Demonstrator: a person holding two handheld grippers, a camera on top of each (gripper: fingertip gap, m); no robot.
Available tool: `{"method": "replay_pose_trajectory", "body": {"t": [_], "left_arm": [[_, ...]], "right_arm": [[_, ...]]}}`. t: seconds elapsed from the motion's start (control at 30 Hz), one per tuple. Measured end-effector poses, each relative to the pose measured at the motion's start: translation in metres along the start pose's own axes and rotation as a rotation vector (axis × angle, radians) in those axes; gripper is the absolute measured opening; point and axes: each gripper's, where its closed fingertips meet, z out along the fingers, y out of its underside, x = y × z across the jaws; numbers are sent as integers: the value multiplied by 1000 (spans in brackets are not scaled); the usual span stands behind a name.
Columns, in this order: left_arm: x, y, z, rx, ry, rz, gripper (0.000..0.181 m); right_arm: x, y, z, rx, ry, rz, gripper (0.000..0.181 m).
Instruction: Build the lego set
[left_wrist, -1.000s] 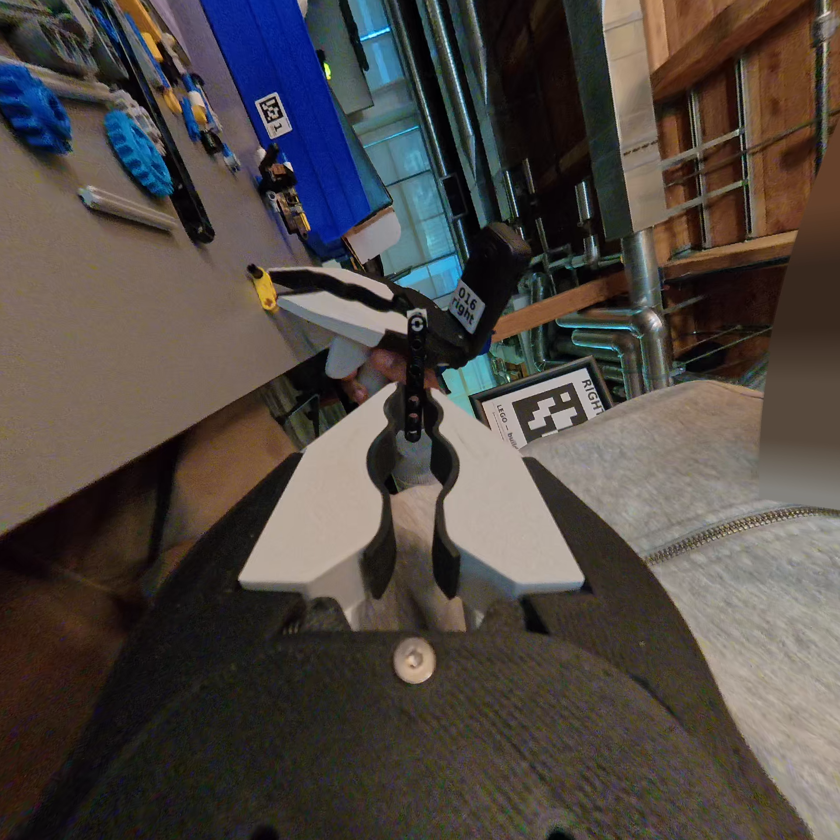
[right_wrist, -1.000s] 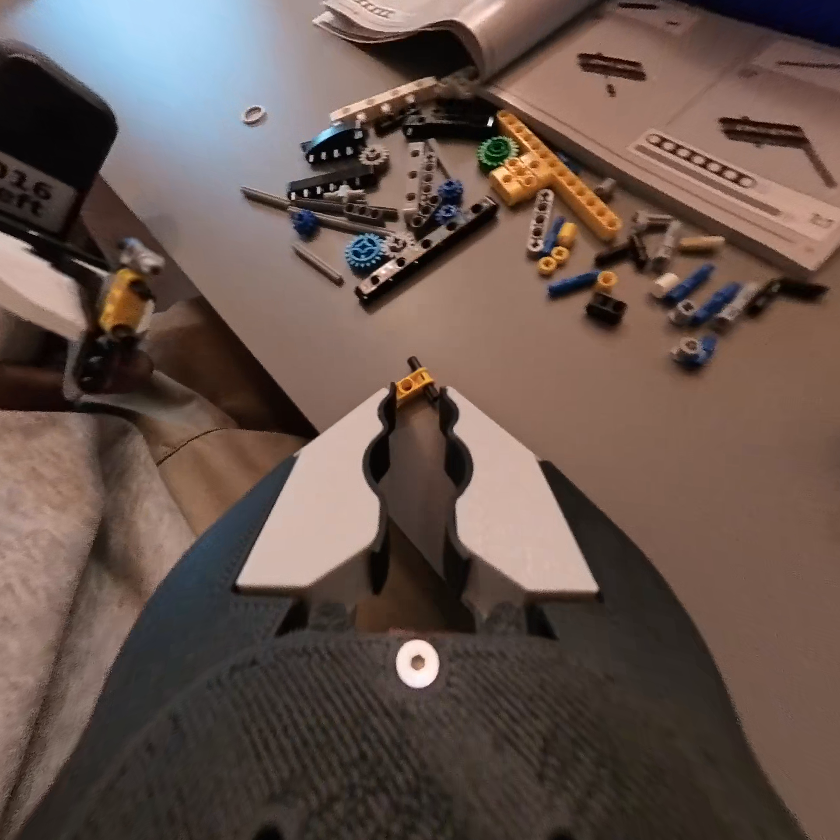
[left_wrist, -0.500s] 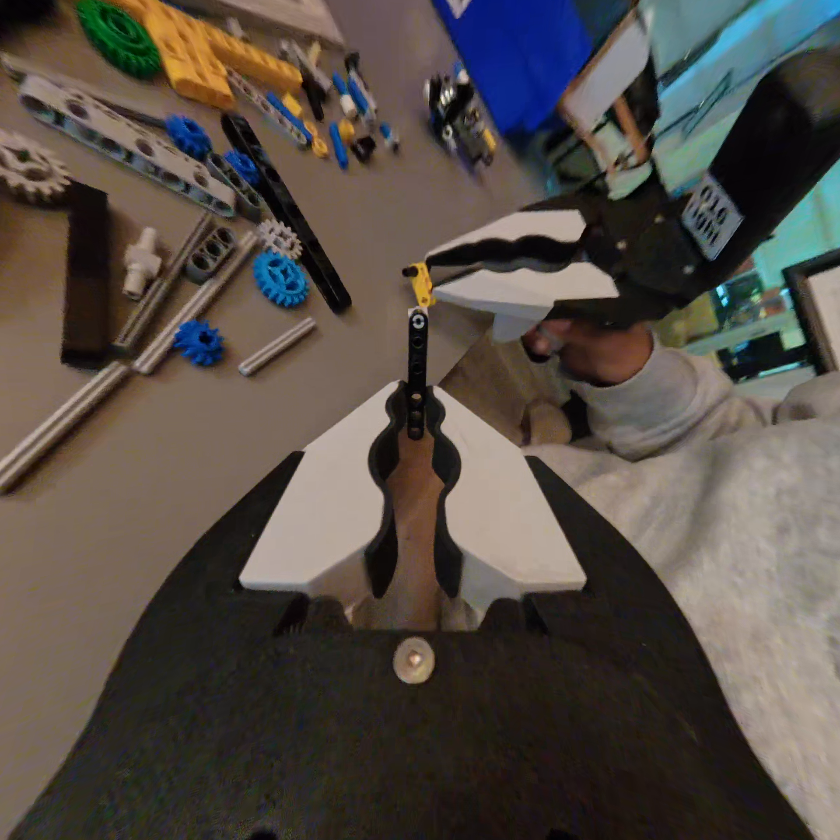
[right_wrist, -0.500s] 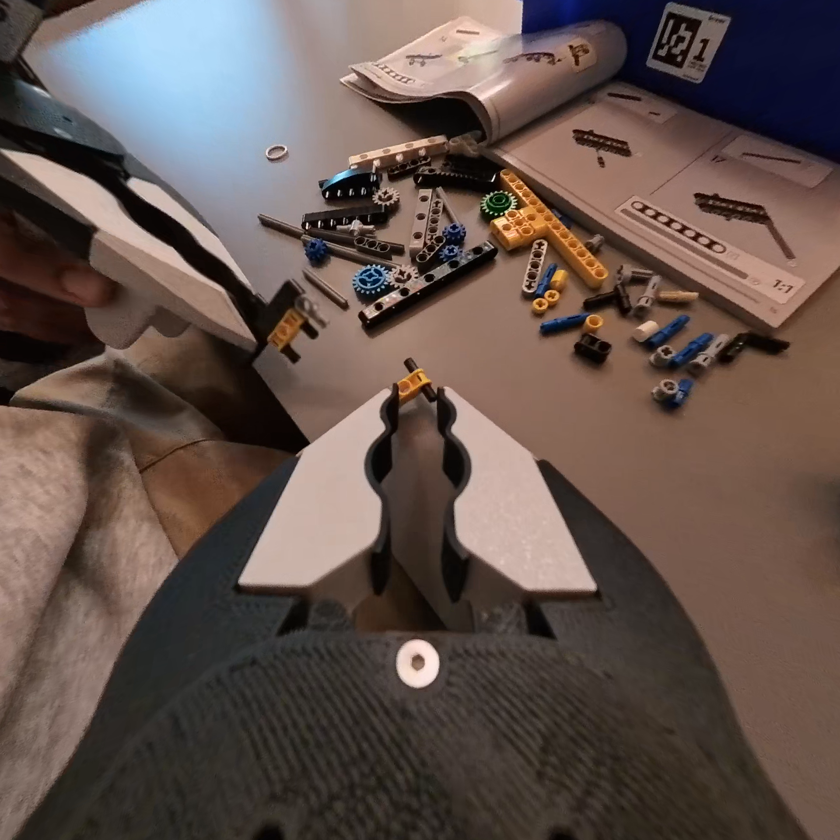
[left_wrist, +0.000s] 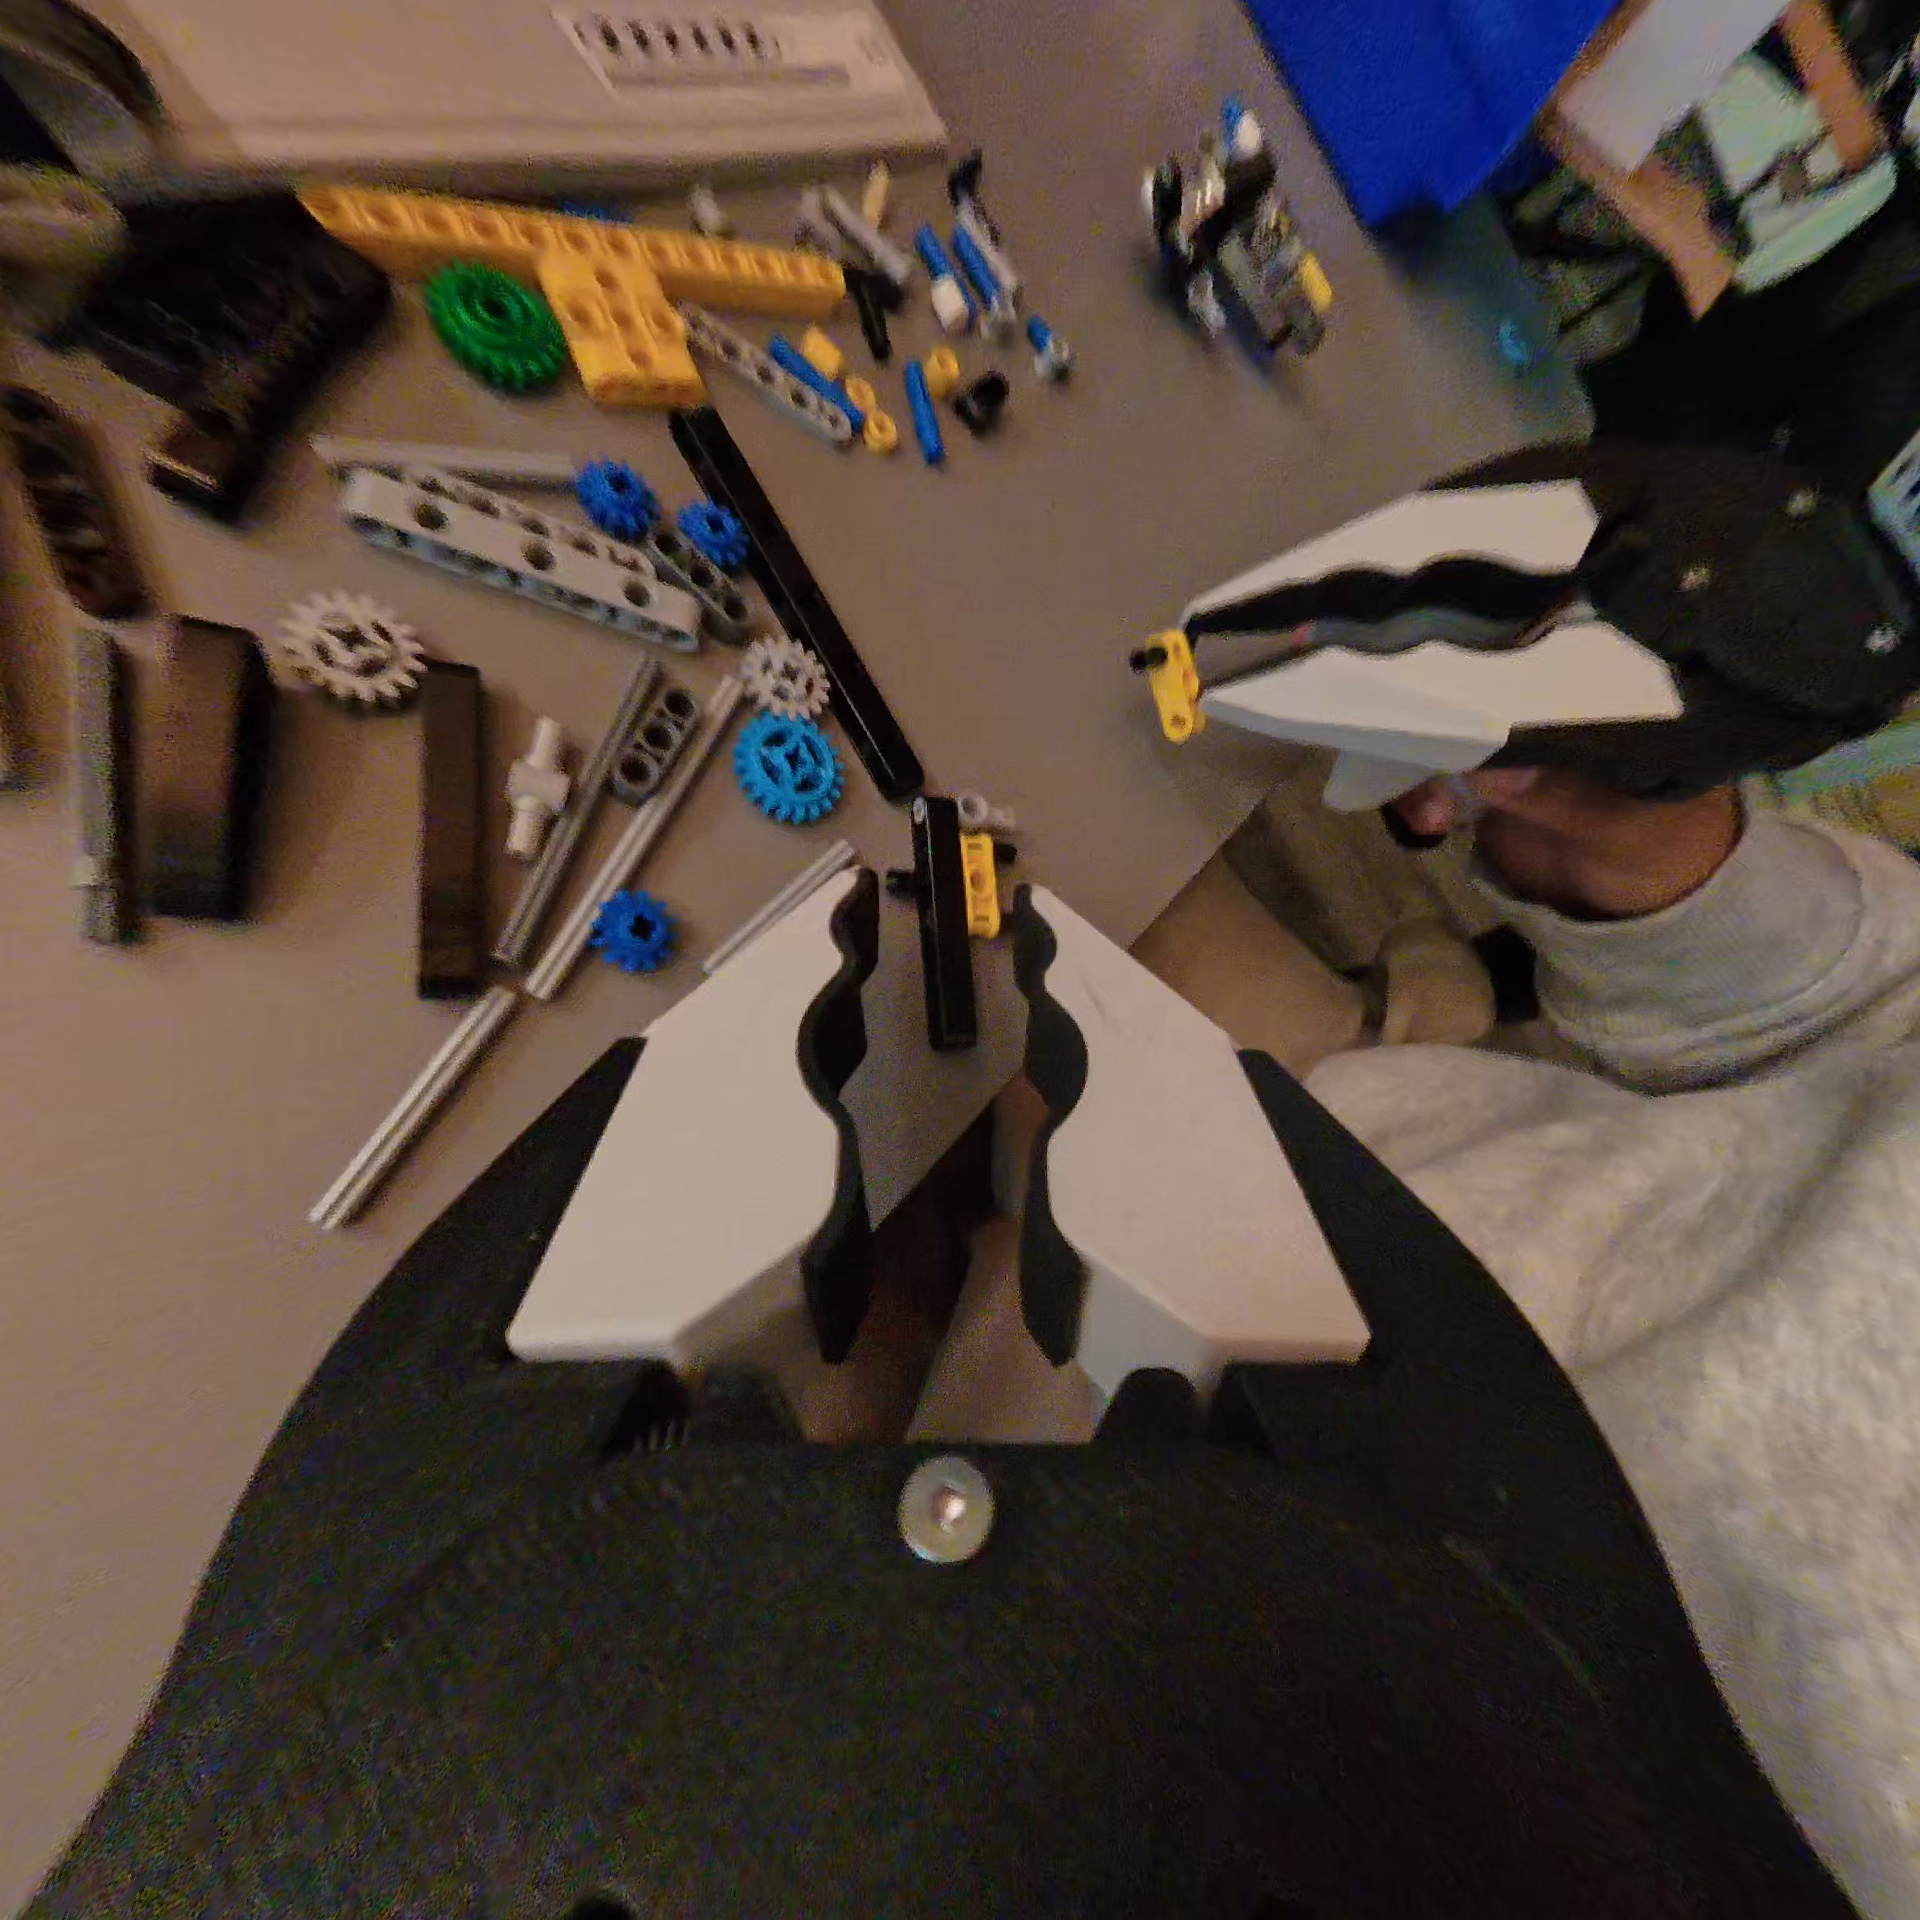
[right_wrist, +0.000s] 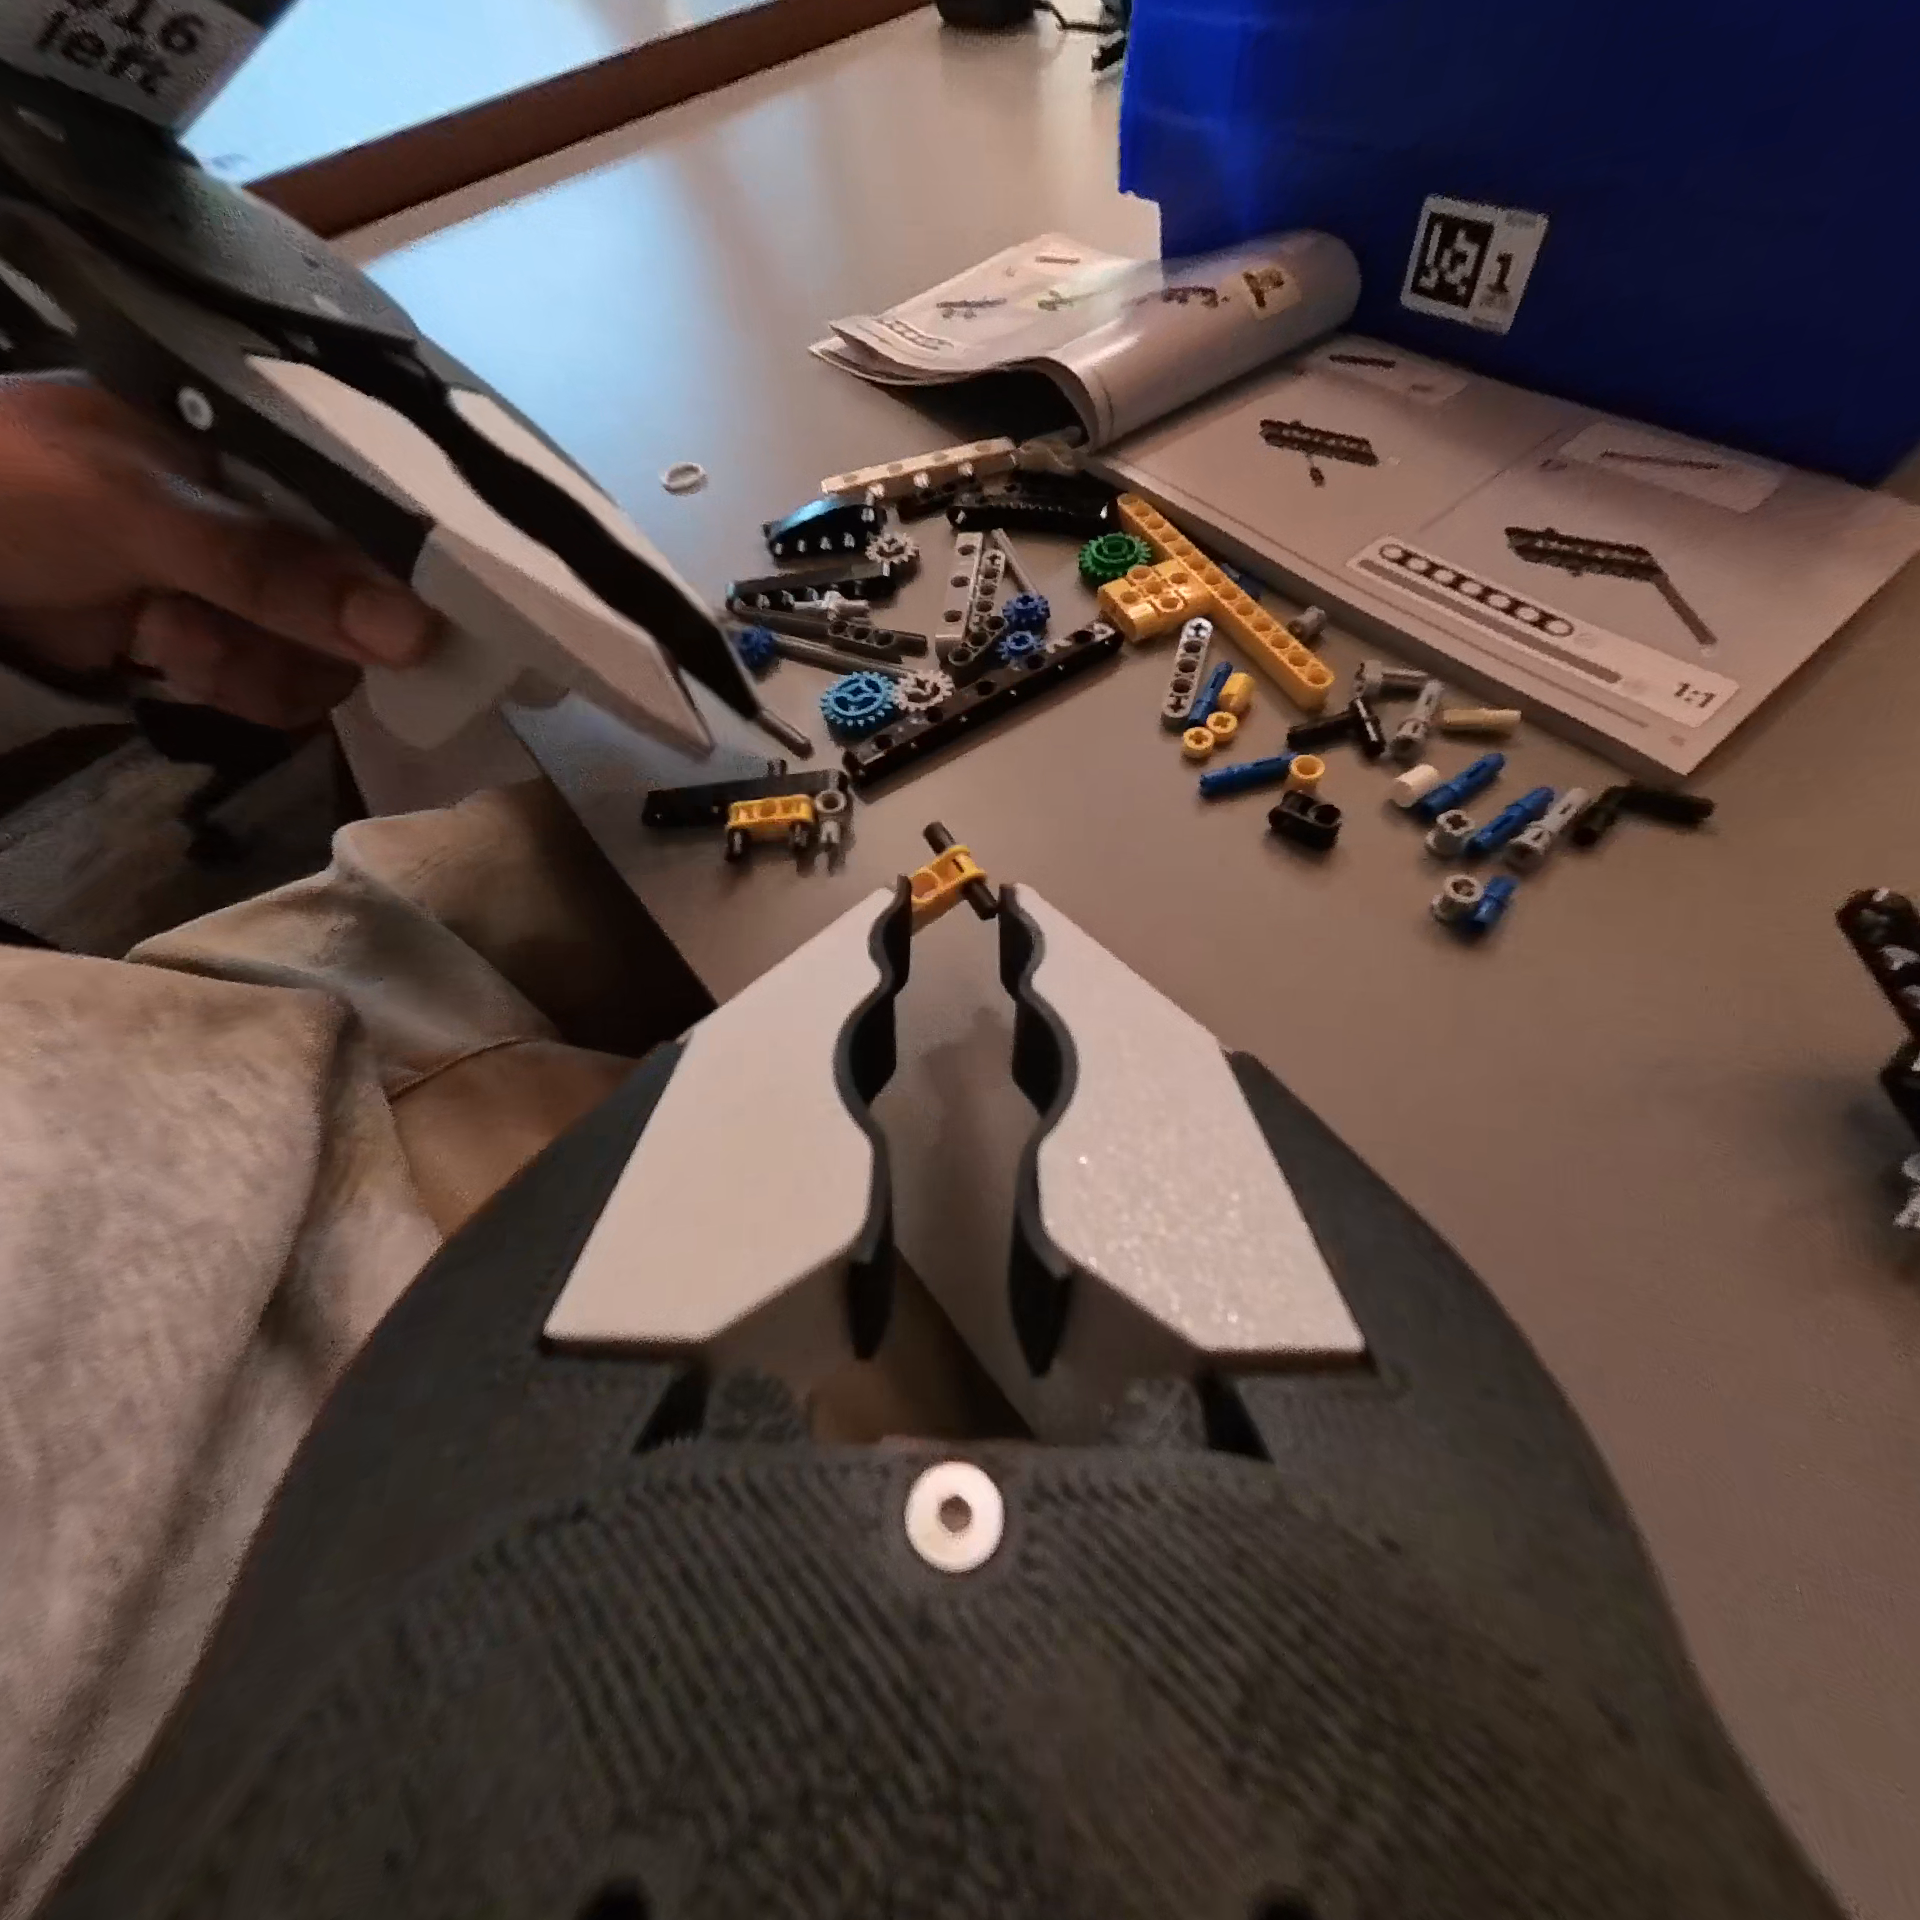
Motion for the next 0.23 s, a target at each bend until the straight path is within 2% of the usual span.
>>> {"method": "replay_pose_trajectory", "body": {"t": [0.03,0.1,0.17,0.23], "left_arm": [[2,-7,-5,46,4,-10,20],[17,-20,-14,131,98,-52,17],[41,-28,-19,186,276,-137,14],[50,-25,-13,179,373,-218,13]], "right_arm": [[-3,-2,-1,13,-13,-11,14],[-13,-9,-1,51,-53,-45,9],[-22,-18,-2,93,-73,-94,3],[-27,-23,0,112,-69,-133,4]]}}
